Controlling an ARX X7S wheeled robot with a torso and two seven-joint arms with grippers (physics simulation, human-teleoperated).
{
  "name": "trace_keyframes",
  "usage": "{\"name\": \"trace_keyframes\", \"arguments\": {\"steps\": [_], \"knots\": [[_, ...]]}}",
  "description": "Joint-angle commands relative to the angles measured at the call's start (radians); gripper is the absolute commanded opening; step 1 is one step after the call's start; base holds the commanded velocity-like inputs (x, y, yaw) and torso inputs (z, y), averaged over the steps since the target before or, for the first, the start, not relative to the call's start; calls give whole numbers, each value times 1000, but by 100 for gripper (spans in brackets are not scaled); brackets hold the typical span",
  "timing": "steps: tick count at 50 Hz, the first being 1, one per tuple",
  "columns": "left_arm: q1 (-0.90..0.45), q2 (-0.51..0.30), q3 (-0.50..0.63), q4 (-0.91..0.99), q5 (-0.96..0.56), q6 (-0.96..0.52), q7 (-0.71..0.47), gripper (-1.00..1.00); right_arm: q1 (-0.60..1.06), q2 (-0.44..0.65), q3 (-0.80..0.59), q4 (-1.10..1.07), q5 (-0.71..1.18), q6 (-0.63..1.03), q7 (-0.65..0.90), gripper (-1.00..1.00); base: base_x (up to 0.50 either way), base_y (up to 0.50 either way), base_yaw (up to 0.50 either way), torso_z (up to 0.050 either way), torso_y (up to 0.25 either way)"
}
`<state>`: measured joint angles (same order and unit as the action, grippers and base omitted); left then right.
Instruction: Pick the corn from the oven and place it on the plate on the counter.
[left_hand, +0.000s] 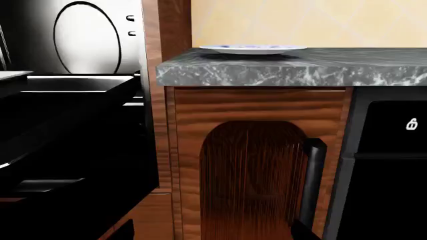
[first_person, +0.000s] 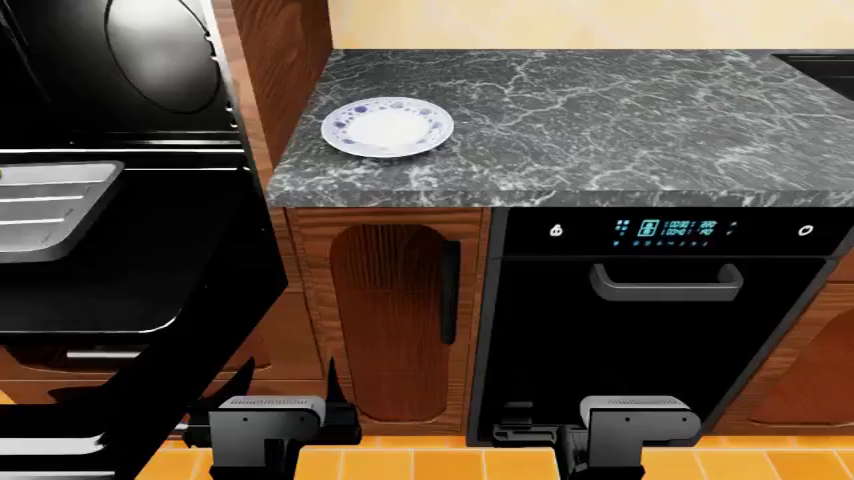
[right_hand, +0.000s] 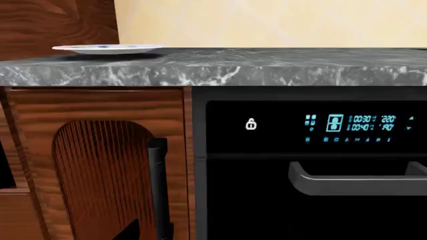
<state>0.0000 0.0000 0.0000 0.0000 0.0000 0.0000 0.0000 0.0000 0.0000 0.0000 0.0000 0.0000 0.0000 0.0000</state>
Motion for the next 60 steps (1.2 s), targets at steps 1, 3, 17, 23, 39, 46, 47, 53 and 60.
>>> {"name": "trace_keyframes", "arguments": {"steps": [1, 3, 17, 23, 39, 46, 47, 53, 60], "knots": [[0, -16, 16, 7, -15, -1, -20, 100, 5, 14, -12, -5, 11, 11, 34, 100, 0, 0, 0, 0, 0], [5, -30, 28, 20, -11, -1, -31, 100, 2, 24, -24, -18, 10, 17, 52, 100, 0, 0, 0, 0, 0], [31, -65, 55, 111, -31, -24, -70, 100, -5, 59, -62, -76, 11, 45, 114, 100, 0, 0, 0, 0, 0], [20, -87, 56, 383, -40, -163, -88, 100, -5, 74, -73, -290, 16, 182, 127, 100, 0, 0, 0, 0, 0], [-178, -120, 10, 796, -128, -584, -127, 100, 240, 122, -25, -831, 94, 760, 175, 100, 0, 0, 0, 0, 0], [-286, -134, -32, 913, -180, -744, -142, 100, 361, 117, 6, -927, 150, 883, 170, 100, 0, 0, 0, 0, 0], [-293, -136, -34, 920, -183, -753, -143, 100, 375, 118, 7, -939, 153, 902, 172, 100, 0, 0, 0, 0, 0], [-390, -142, -82, 1013, -243, -886, -153, 100, 537, 154, 56, -1047, 298, 1083, 250, 100, 0, 0, 0, 0, 0], [-421, -157, -102, 1043, -275, -914, -174, 100, 540, 246, 55, -1045, 482, 1018, 408, 100, 0, 0, 0, 0, 0]]}}
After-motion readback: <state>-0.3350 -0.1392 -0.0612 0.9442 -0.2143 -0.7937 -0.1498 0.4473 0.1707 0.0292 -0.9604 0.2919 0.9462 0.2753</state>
